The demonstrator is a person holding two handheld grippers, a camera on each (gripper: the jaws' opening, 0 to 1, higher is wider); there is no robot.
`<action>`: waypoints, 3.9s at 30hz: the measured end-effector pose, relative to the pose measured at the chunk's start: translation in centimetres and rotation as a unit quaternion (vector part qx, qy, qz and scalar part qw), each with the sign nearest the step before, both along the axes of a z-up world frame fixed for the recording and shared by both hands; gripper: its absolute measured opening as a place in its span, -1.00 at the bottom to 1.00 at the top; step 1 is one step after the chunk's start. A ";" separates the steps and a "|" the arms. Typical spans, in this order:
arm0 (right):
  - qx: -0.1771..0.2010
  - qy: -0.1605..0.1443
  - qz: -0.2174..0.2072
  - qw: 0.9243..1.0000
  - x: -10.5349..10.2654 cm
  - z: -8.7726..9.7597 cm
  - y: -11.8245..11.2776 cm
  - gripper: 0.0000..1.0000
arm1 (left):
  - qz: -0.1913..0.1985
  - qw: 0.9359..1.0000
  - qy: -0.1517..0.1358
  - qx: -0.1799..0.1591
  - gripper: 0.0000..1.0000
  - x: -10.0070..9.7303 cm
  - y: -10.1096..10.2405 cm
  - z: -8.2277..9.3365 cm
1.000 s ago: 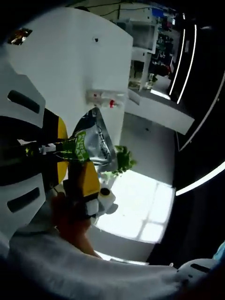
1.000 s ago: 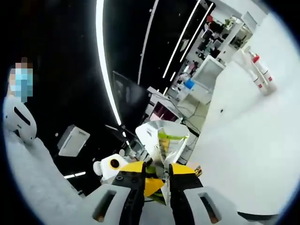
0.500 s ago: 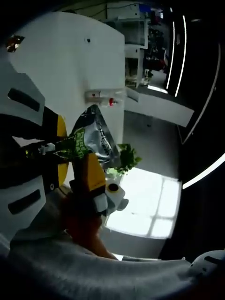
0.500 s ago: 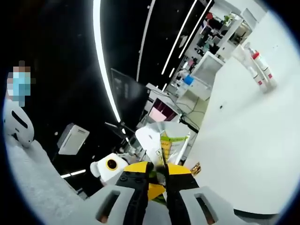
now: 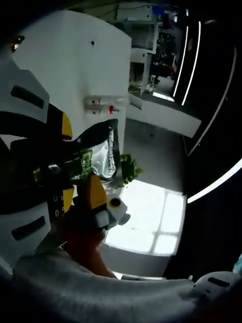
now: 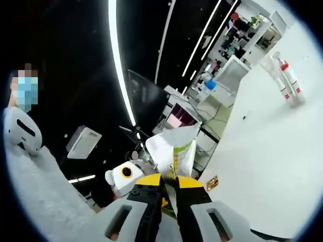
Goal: Arrange the skincare products in the storage area until every visible bottle or jar stands upright without overlapping.
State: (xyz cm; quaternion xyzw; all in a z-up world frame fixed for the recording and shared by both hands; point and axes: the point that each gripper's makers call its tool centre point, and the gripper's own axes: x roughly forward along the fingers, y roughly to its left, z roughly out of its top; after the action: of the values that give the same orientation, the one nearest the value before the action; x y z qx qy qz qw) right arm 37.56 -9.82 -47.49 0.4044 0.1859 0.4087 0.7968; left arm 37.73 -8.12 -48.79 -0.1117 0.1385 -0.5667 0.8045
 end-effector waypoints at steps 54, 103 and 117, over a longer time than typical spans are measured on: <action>0.024 0.005 0.125 0.992 -2.2 0.1 2.4 -0.68 | -0.076 0.937 0.261 -0.220 -1.00 -0.3 1.6 3.7; 0.059 -0.032 0.022 0.997 0.9 2.3 -0.1 -0.78 | -0.094 0.938 0.276 -0.187 -1.00 -0.8 0.9 2.4; -0.128 -0.091 -0.027 0.987 1.3 -0.4 -2.4 -0.01 | -0.058 0.942 0.256 -0.207 -1.00 3.4 1.5 4.0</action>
State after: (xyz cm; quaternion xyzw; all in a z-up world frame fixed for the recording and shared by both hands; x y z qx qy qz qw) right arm 38.86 -12.18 -47.91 0.2655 0.1527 0.3949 0.8662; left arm 41.16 -6.61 -44.83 -0.4088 0.2261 -0.5809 0.6665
